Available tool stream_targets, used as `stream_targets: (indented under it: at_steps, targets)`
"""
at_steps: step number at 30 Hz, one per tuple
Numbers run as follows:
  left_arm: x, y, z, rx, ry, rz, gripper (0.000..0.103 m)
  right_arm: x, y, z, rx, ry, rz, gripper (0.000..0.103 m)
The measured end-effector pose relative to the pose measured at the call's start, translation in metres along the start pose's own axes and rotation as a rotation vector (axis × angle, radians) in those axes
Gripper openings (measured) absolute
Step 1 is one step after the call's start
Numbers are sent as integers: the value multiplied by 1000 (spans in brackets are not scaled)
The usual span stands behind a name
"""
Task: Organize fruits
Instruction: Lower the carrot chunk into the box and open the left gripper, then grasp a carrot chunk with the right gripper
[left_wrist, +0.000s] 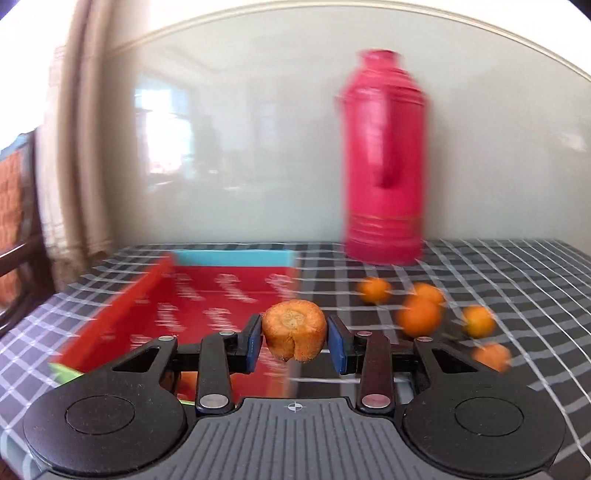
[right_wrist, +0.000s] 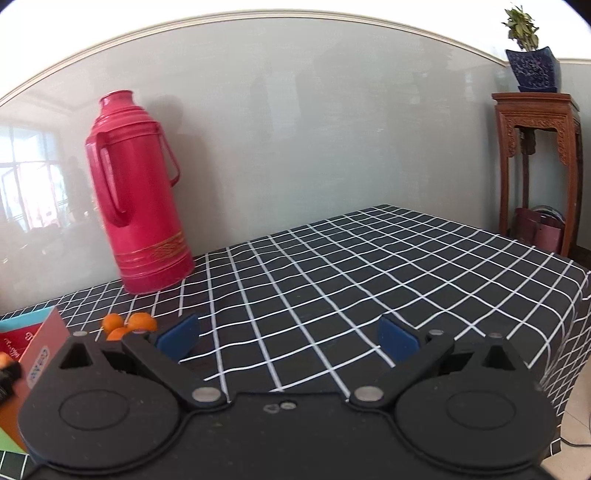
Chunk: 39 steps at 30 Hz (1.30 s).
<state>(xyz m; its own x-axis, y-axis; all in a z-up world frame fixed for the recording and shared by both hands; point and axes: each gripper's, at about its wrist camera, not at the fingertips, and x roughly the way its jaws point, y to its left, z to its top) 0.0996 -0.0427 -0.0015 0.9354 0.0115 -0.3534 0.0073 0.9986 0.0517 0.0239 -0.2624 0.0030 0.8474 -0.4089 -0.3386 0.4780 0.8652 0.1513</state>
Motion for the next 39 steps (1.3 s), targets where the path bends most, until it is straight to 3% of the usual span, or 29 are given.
stream_targets:
  at_steps: [7,12,14,16,17,18,26,27,31,34,37,39]
  targets:
    - [18,63,4,-116,82,207,38,3,24,-5,-39,16,51,97]
    - [29,85,-1,-120,150,282,38,5,41,-10,-68,32,86,97]
    - [28,84,0,-117,154,275,40,7,47,-11,-79,41,97,97]
    - [26,87,1,-130,148,259,54,9,52,-13,-89,49,107,97]
    - [26,86,2,-131,139,261,70,9,54,-14,-95,52,111,97]
    - [21,87,2,-137,128,251,78,10,57,-14,-101,56,114,97]
    - [-3,93,7,-164,51,240,101,24,70,-18,-159,97,130,92]
    - [-6,95,7,-167,41,246,103,28,72,-19,-163,106,127,91]
    - [-15,105,9,-178,11,262,103,47,77,-23,-160,170,133,69]
    - [-19,114,8,-184,1,276,103,63,82,-28,-151,224,133,64]
    - [-22,125,7,-191,-3,297,103,73,87,-33,-148,256,130,50]
    - [-22,133,6,-202,-1,311,103,77,91,-34,-167,253,106,49]
